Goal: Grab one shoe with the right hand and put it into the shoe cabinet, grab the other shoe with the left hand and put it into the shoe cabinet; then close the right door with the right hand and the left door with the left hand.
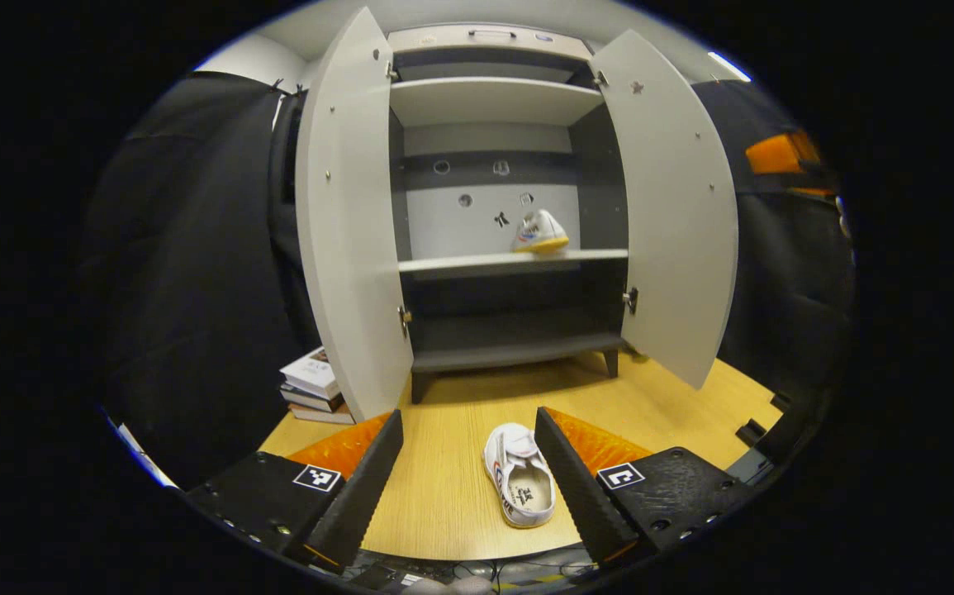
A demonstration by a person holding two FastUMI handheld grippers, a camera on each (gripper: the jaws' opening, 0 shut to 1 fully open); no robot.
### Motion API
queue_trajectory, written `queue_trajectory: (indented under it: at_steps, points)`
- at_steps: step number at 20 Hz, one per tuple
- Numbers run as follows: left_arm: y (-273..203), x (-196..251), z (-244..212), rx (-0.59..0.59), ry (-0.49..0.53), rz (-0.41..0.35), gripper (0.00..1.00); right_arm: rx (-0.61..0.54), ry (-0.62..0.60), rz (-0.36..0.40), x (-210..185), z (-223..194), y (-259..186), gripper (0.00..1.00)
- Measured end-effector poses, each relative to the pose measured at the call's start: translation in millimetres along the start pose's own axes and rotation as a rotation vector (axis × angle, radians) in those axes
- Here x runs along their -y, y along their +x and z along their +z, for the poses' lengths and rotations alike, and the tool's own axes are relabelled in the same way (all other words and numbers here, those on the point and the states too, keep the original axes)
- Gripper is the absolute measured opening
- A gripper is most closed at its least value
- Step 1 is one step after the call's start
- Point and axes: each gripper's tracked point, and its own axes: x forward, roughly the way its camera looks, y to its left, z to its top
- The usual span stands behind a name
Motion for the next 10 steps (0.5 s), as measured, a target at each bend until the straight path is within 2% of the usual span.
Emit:
queue_trajectory:
  at_steps: [5, 8, 10]
  points:
    - [48, 13, -100, -0.172, 0.079, -0.023, 0.97, -0.047, -0.027, -0.033, 11, -10, -12, 1.00]
    - [76, 14, -134, -0.257, 0.084, -0.040, 0.97, -0.072, -0.034, -0.046, 13, -18, -12, 1.00]
    - [95, 13, -137, -0.270, 0.063, -0.048, 0.97, -0.092, -0.038, -0.036, 7, -24, -11, 1.00]
